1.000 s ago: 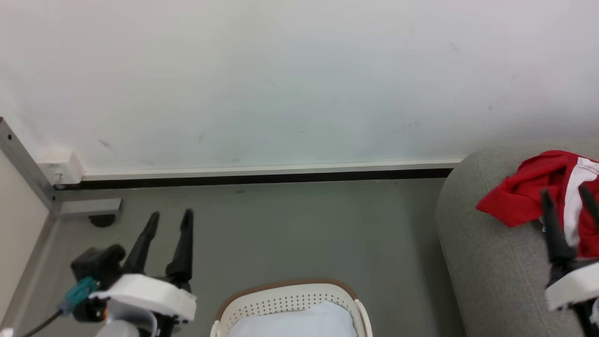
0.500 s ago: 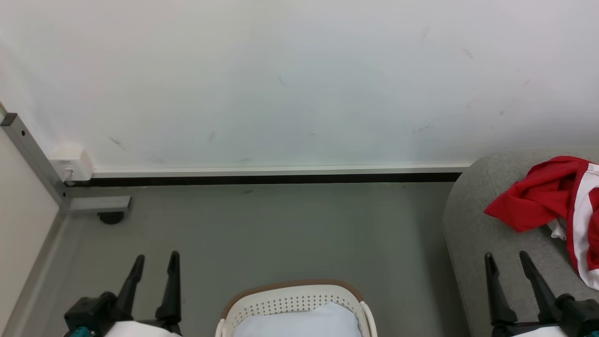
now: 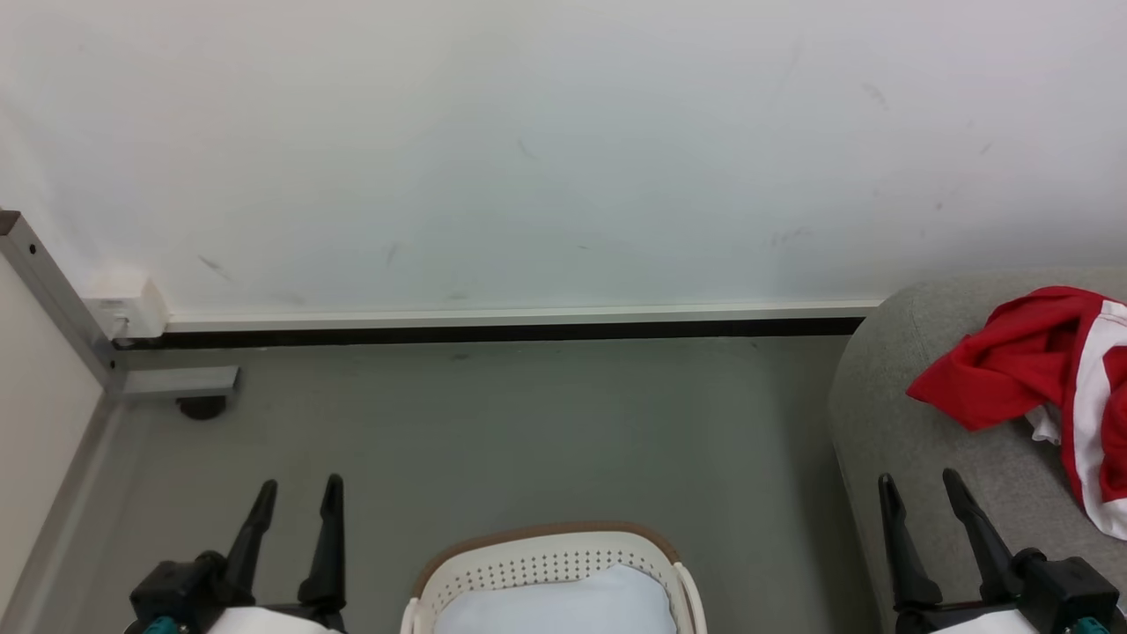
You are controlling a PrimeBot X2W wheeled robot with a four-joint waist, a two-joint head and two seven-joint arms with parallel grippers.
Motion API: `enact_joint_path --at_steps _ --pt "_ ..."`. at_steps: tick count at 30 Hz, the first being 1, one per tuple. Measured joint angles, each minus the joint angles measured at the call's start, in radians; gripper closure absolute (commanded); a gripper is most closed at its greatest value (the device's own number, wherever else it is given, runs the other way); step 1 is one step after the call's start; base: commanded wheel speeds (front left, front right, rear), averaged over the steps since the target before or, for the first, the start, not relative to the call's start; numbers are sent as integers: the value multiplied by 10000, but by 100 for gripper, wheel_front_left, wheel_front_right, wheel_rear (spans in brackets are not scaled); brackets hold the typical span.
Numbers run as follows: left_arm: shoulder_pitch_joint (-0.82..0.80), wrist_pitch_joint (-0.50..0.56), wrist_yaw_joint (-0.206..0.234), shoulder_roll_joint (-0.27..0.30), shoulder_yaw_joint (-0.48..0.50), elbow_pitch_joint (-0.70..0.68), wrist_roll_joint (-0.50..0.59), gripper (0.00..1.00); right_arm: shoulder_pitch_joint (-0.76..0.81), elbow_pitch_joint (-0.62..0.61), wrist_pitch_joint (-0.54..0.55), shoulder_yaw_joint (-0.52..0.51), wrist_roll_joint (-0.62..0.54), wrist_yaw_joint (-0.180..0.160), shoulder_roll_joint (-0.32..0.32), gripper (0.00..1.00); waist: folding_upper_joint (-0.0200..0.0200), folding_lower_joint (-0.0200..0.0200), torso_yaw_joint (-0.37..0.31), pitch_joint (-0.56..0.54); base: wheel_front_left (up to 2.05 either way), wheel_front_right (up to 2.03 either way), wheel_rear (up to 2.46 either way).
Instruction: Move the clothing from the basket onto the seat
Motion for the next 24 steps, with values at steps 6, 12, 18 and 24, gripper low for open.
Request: enact_joint_path --at_steps 6,12,18,24 --pt "-12 0 -42 -69 69 58 73 0 -12 -88 0 63 -12 0 90 0 -1 0 -28 33 0 0 0" --pt "275 104 -42 -217 15 487 -69 100 305 257 79 63 138 2 199 100 -1 0 -24 41 0 0 0" --pt "267 449 -42 -226 128 495 -1151 100 313 242 384 -63 1216 0 201 100 -1 0 2 57 0 0 0" --pt "252 702 -42 -240 213 449 -2138 100 304 213 669 -240 2186 2 203 100 0 1 29 73 0 0 0"
